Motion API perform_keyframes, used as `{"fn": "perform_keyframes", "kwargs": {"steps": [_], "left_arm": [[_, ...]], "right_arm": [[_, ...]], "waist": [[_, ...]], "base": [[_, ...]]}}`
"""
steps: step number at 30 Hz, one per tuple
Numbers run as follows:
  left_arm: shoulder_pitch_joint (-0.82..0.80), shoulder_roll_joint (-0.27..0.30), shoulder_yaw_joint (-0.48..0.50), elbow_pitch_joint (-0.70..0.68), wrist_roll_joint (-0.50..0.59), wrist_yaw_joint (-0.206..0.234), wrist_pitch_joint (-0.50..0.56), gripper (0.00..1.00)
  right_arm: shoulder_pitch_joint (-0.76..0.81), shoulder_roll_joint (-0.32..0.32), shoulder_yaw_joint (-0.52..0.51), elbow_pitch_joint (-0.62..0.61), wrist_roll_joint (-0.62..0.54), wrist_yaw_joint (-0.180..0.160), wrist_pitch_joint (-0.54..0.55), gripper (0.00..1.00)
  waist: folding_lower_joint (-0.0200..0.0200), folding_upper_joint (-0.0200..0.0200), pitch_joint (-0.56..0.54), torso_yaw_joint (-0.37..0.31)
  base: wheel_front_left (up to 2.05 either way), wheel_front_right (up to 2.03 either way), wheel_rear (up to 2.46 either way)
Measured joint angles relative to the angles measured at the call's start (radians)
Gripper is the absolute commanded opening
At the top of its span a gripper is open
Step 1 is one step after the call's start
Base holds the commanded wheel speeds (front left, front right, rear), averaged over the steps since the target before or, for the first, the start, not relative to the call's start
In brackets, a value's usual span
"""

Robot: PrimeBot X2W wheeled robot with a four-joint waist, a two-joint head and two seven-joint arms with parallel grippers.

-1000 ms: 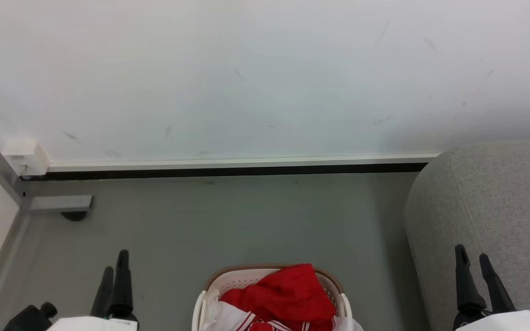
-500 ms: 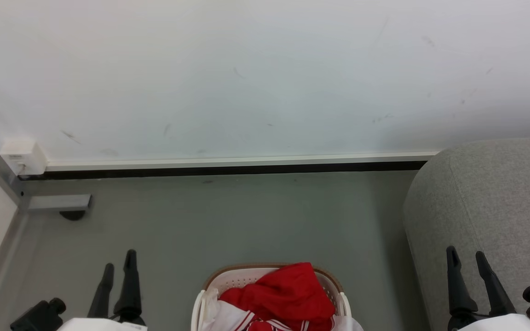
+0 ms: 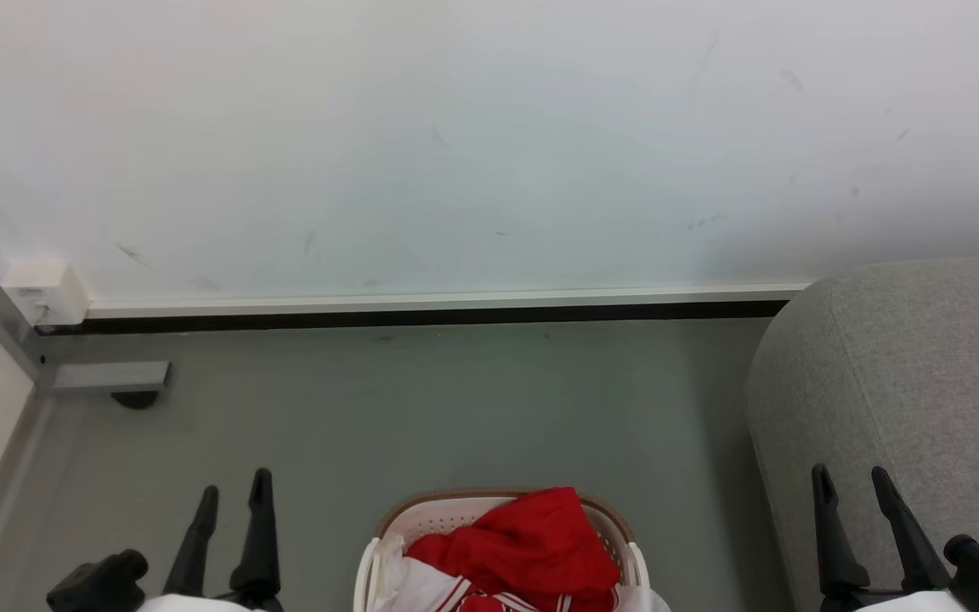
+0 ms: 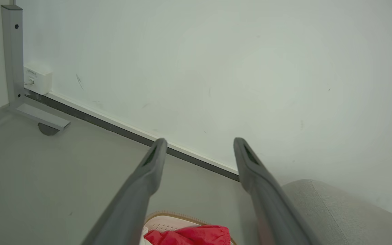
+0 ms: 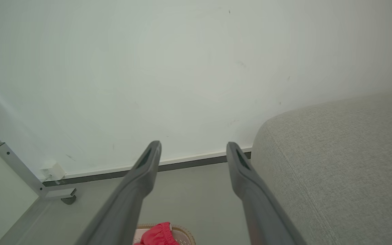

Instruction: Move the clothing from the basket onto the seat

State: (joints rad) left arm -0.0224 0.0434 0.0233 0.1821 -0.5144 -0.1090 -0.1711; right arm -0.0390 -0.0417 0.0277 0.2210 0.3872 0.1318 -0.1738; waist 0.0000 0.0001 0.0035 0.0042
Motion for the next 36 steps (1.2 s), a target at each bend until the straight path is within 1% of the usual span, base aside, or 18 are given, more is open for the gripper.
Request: {"fn": "perform_keyframes", "kwargs": {"steps": [9, 18, 36], "left_arm": [[0.007, 0.000, -0.005, 0.002, 0.097, 0.004, -0.024, 1.00], [0.008, 0.001, -0.008, 0.007, 0.183, 0.002, -0.042, 1.00], [0.019, 0.002, -0.006, 0.033, 0.296, -0.005, -0.077, 1.00]], "right_arm": [[0.004, -0.001, 0.005, 0.009, -0.079, 0.000, -0.021, 1.00], [0.010, -0.002, 0.008, 0.030, -0.114, 0.000, -0.039, 1.00], [0.022, -0.004, 0.014, 0.052, -0.209, 0.000, -0.074, 1.00]], "waist": [[0.0000, 0.0000, -0.004, 0.000], [0.0000, 0.0000, -0.003, 0.006], [0.0000, 0.0000, -0.001, 0.003]], "base": [[0.00, 0.00, 0.00], [0.00, 0.00, 0.00], [0.00, 0.00, 0.00]]}}
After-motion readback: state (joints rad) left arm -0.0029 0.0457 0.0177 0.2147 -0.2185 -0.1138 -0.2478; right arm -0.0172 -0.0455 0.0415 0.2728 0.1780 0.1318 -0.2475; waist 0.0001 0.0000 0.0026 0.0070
